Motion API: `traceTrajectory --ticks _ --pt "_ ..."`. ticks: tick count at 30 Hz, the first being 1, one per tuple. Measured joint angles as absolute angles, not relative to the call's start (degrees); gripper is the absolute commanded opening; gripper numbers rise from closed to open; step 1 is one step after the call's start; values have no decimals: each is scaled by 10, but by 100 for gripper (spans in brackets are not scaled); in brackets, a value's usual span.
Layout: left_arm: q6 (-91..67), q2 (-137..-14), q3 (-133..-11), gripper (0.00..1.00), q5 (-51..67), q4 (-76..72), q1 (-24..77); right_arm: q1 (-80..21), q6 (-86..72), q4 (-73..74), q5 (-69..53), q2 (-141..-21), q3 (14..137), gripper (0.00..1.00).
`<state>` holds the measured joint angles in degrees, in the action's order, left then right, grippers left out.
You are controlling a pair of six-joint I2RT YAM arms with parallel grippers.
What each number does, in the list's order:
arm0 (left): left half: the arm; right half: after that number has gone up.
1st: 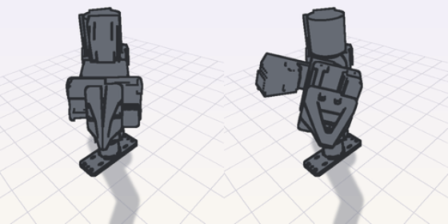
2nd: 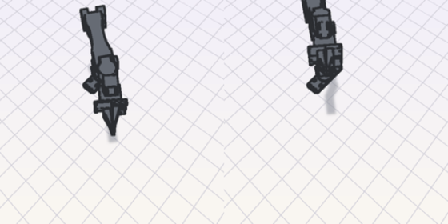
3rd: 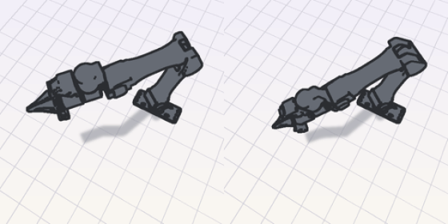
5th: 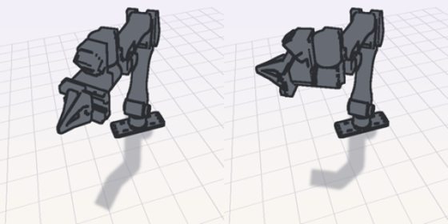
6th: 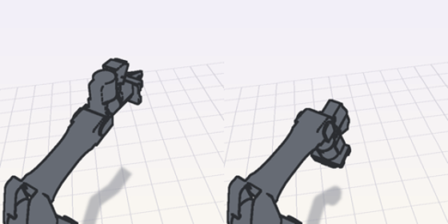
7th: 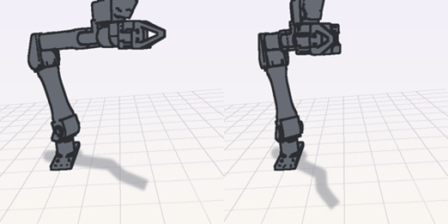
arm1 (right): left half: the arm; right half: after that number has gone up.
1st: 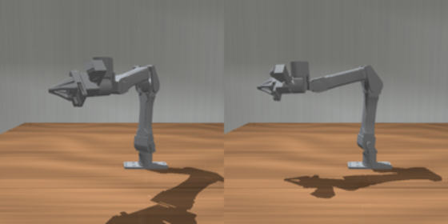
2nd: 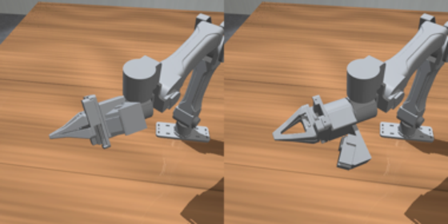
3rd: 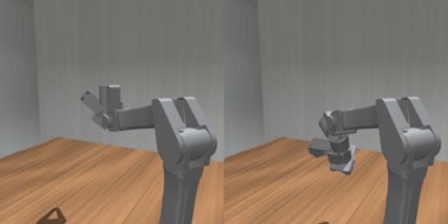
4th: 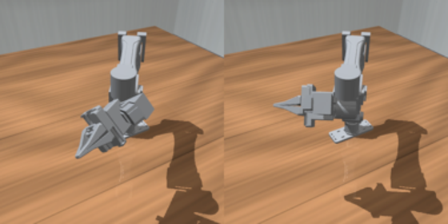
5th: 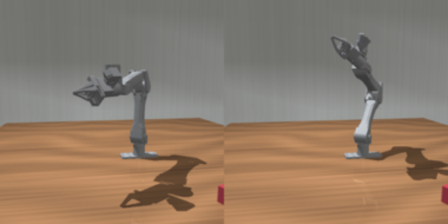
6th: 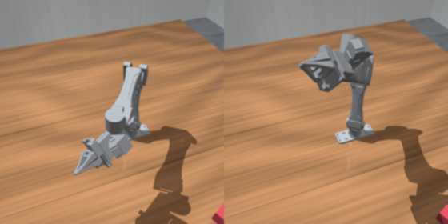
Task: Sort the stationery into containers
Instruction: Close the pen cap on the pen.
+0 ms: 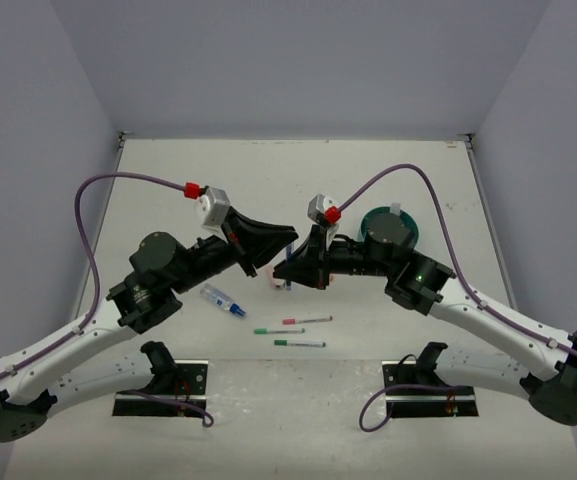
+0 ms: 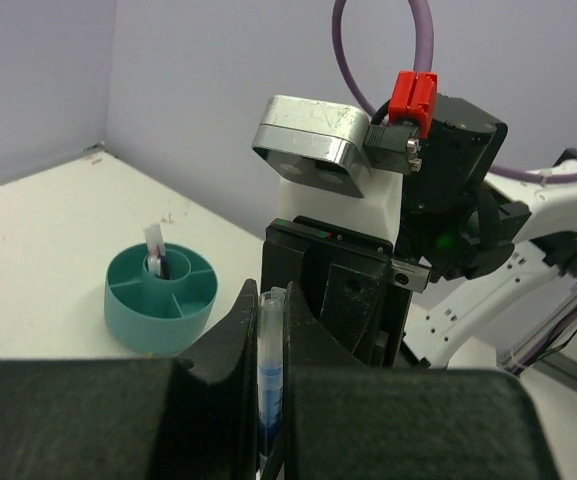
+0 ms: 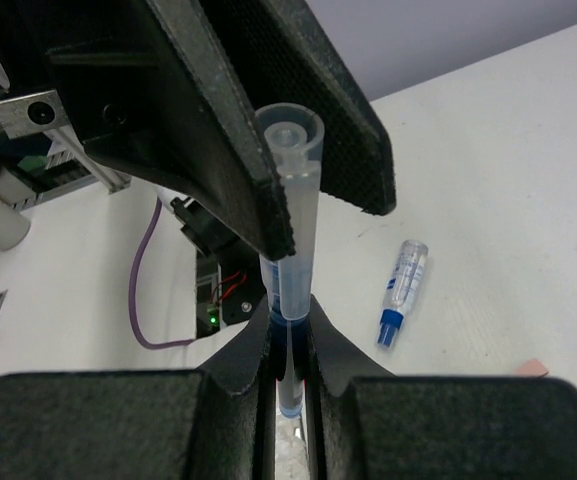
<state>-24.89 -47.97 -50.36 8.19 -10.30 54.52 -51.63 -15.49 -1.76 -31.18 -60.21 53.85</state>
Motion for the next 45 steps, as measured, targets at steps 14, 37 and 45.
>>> traceTrajectory --ticks 14,37,45 --pt "-252 -473 -470 0 99 -127 556 -523 -156 -10 -296 -566 509 0" --pt "-208 -483 -468 0 -19 -124 597 -486 -182 -65 -373 -642 515 0" --pt "-203 -467 -507 100 -42 -42 627 -468 -191 -115 -277 -620 486 0"
